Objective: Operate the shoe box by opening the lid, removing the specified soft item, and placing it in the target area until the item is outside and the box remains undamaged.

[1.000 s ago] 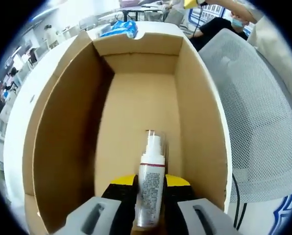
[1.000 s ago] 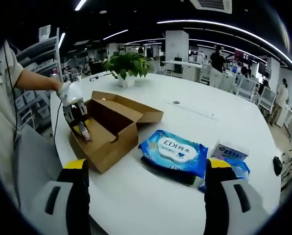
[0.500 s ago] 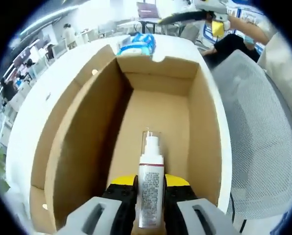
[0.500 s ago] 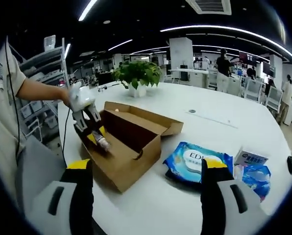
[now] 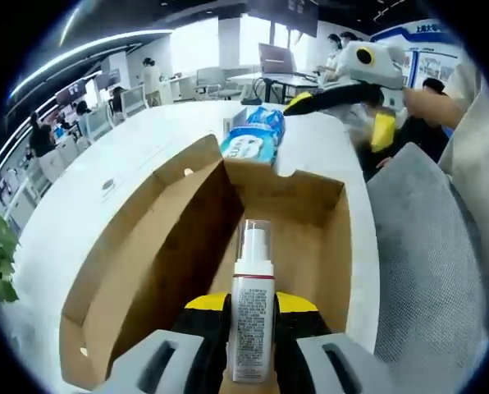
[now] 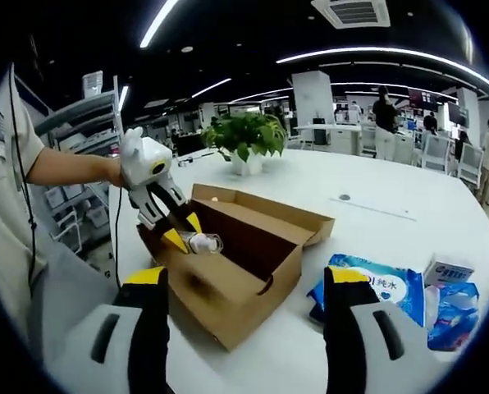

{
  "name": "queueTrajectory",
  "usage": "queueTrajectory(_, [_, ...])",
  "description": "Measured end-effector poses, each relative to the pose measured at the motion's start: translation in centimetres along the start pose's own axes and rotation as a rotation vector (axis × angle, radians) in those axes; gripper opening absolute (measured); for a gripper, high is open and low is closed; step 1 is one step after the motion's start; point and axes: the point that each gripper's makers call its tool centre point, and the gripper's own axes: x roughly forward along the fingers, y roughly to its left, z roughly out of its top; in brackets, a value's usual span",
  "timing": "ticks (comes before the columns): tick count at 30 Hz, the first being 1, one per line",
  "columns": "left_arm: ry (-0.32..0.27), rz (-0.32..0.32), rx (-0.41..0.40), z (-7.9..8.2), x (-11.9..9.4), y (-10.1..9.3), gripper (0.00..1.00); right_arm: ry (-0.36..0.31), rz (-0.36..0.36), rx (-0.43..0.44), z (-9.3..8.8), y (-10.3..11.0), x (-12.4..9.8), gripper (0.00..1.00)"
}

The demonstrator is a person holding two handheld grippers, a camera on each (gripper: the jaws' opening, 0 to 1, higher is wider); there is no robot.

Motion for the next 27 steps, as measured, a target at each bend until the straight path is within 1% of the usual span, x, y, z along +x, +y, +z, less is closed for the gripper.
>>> queueTrajectory(5, [-0.084, 0.003, -0.032, 1.8, -0.5, -0.6, 0.19, -0.042, 0.031, 0.011, 1.0, 0.9, 0.6, 0.62])
queueTrajectory(6, [-0.107, 0.003, -0.038, 2.4, -0.7, -0.8, 0.19, -0.056, 0.040, 0.017, 1.3, 1.2, 0.8, 0.61])
queueTrajectory(8, [-0.135, 0.000, -0.050, 3.0, -0.9, -0.9, 0.19, -0.077, 0.052, 0.023, 1.9, 1.5, 0.9, 0.58])
queueTrajectory(12, [-0.209, -0.007, -0.081, 4.6, -1.5, -1.5, 0.19, -0.095, 0.071, 0.039, 2.5, 1.9, 1.2, 0.55])
queueTrajectory(16, [-0.250, -0.021, -0.092, 5.5, -1.6, -2.3, 0.19, -0.108, 0.095, 0.055, 3.0, 2.5, 1.4, 0.50])
queueTrajectory(20, [-0.308, -0.048, -0.113, 6.5, -1.6, -3.3, 0.19, -0.124, 0.114, 0.080, 3.4, 3.0, 1.6, 0.45])
queueTrajectory(25, [-0.363, -0.082, -0.132, 7.4, -1.8, -4.4, 0.19, -0.148, 0.150, 0.116, 3.9, 3.7, 1.8, 0.38])
queueTrajectory(27, [-0.375, -0.087, -0.128, 7.7, -1.9, -4.6, 0.19, -0.158, 0.154, 0.126, 4.1, 3.8, 1.9, 0.36])
